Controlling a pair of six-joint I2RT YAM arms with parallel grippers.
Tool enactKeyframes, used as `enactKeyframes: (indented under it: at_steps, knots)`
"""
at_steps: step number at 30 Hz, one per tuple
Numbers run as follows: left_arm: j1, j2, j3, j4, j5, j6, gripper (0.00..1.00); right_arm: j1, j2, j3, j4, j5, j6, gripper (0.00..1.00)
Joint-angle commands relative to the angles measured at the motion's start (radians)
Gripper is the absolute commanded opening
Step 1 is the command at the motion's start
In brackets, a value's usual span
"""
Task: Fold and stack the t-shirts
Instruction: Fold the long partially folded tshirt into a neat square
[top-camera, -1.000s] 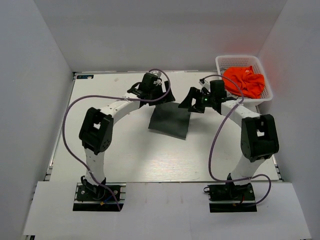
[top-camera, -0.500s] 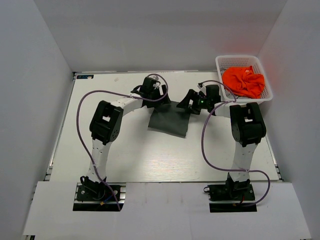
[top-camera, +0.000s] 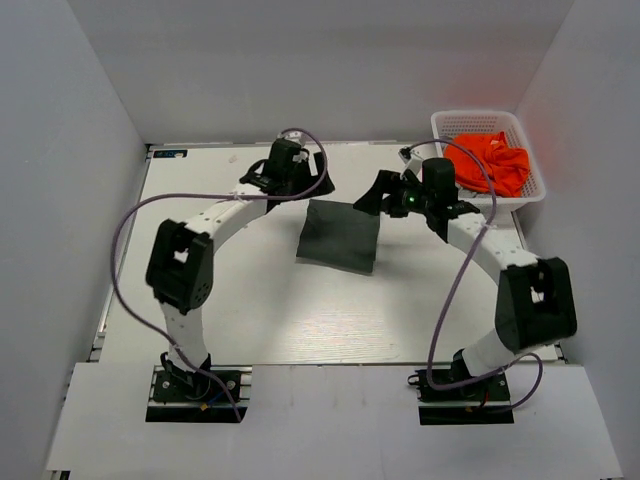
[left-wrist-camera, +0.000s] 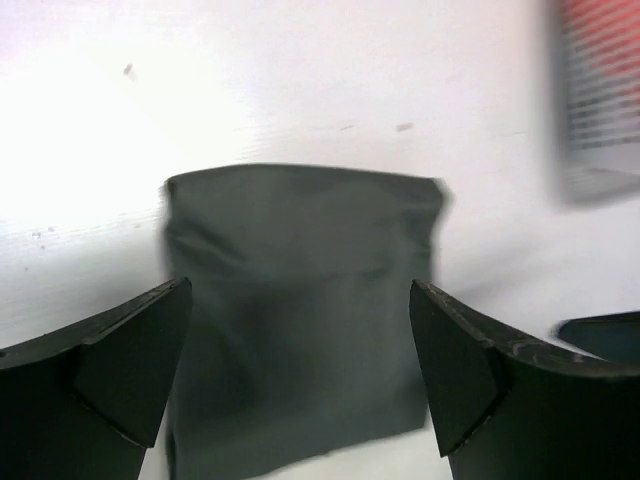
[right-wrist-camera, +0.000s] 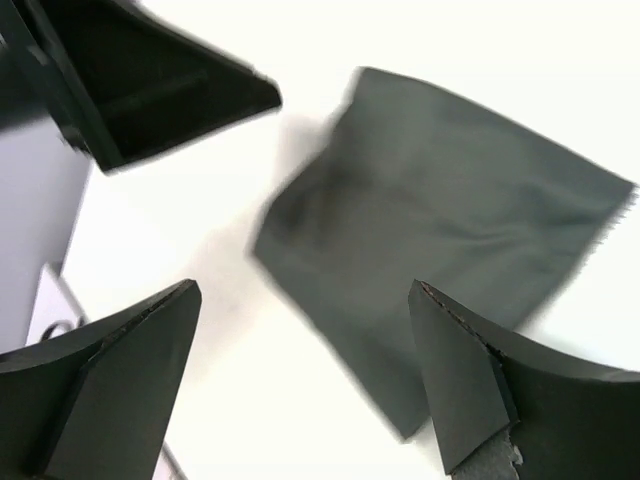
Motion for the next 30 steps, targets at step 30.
enactKeyframes:
  at_steps: [30]
  knots:
    - [-0.08,-0.169,-0.233,-0.127,-0.008,0.02,1.0,0.106,-0.089,-0.262,0.003,0.042,-0.077,0.9]
